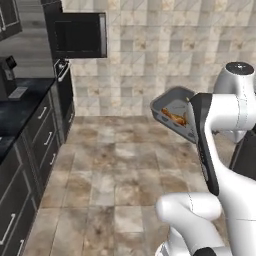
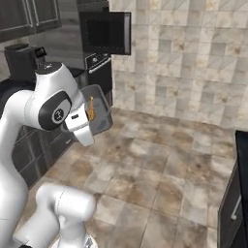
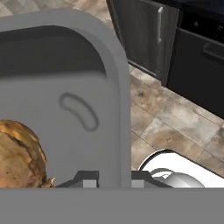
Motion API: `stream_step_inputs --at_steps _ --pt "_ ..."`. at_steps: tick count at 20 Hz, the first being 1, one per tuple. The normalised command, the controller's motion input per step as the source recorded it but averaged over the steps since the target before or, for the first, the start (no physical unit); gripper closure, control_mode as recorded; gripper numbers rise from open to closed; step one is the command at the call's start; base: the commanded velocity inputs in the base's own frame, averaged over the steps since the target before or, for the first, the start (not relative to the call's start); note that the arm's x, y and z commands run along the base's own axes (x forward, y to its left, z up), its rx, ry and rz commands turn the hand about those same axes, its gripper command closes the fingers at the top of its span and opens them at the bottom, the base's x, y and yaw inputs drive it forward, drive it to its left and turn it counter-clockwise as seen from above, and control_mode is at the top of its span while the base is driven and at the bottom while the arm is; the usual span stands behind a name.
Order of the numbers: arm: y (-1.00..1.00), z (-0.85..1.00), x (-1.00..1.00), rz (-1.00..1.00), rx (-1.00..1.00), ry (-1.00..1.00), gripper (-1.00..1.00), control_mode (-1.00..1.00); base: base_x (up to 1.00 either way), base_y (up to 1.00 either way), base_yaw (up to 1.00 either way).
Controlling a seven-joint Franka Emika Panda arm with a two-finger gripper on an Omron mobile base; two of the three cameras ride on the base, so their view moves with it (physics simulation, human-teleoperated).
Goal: Place the tupperware containing the chicken drumstick and onion meal in the microwave. Close the microwave door and press the start button to reheat the meal.
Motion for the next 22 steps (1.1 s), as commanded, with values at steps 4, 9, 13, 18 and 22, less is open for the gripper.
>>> stream_step_inputs --at_steps 4,9,13,18,22 --pt "0.00 0.00 0.00 0.00 0.00 0.00 1.00 1.00 1.00 0.00 0.00" --pt "0.00 0.00 0.00 0.00 0.00 0.00 1.00 1.00 1.00 0.00 0.03" --pt "0.00 0.00 0.00 0.00 0.00 0.00 1.00 1.00 1.00 -0.06 0.11" --pt "0.00 0.00 0.00 0.00 0.00 0.00 1.00 1.00 1.00 -0.17 0.18" --pt "0.00 0.00 0.00 0.00 0.00 0.00 1.00 1.00 1.00 -0.30 0.20"
